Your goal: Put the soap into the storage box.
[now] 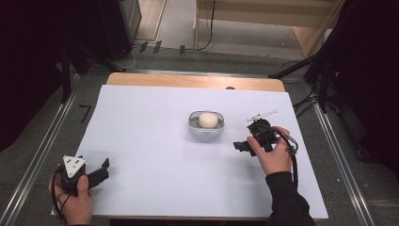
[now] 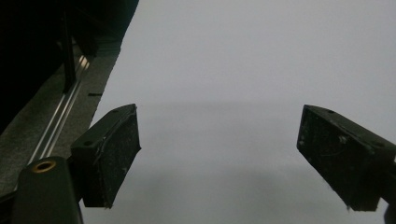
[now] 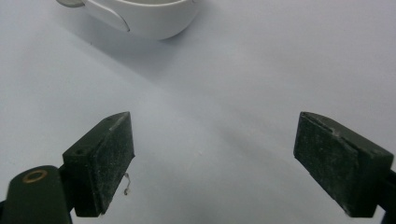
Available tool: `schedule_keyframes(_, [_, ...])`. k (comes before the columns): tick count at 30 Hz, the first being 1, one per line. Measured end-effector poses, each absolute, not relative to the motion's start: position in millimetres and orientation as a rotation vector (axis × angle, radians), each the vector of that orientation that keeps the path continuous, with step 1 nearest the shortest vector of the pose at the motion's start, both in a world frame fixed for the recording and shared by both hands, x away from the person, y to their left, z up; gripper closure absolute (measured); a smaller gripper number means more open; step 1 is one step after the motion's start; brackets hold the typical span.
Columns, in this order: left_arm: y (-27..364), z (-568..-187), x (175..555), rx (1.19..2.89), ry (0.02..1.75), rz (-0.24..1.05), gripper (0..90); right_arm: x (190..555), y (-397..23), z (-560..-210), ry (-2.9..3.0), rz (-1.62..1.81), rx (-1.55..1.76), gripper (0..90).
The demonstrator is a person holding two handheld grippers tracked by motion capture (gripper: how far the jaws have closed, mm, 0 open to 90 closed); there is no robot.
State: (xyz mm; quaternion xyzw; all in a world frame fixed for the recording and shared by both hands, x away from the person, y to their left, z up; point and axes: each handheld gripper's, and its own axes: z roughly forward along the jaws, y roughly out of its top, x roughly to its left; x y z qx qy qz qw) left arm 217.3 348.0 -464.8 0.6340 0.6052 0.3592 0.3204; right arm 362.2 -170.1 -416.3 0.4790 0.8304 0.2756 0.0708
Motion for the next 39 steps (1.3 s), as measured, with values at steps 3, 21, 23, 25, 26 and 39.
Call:
schedule_keyframes(3, [348,-465,217,1.666,1.59,0.945,14.1,358,-176,-417,2.484,0.853,1.441,12.6])
schedule_keyframes(21, [348,-465,217,1.666,1.59,0.945,14.1,332,-209,-429,2.419,0.923,1.467,12.7])
schedule_keyframes(23, [348,-465,217,1.67,1.59,0.949,14.1,327,-215,-432,2.415,0.927,1.467,12.8])
schedule_keyframes(25, [347,-465,217,1.671,1.59,0.95,14.1,324,-219,-434,2.403,0.934,1.477,12.8])
schedule_keyframes(26, [347,-465,217,1.671,1.59,0.949,14.1,322,-221,-436,2.399,0.935,1.484,12.8])
schedule_keyframes(39, [347,-465,217,1.671,1.591,0.95,14.1,297,-248,-451,2.331,0.992,1.51,12.5])
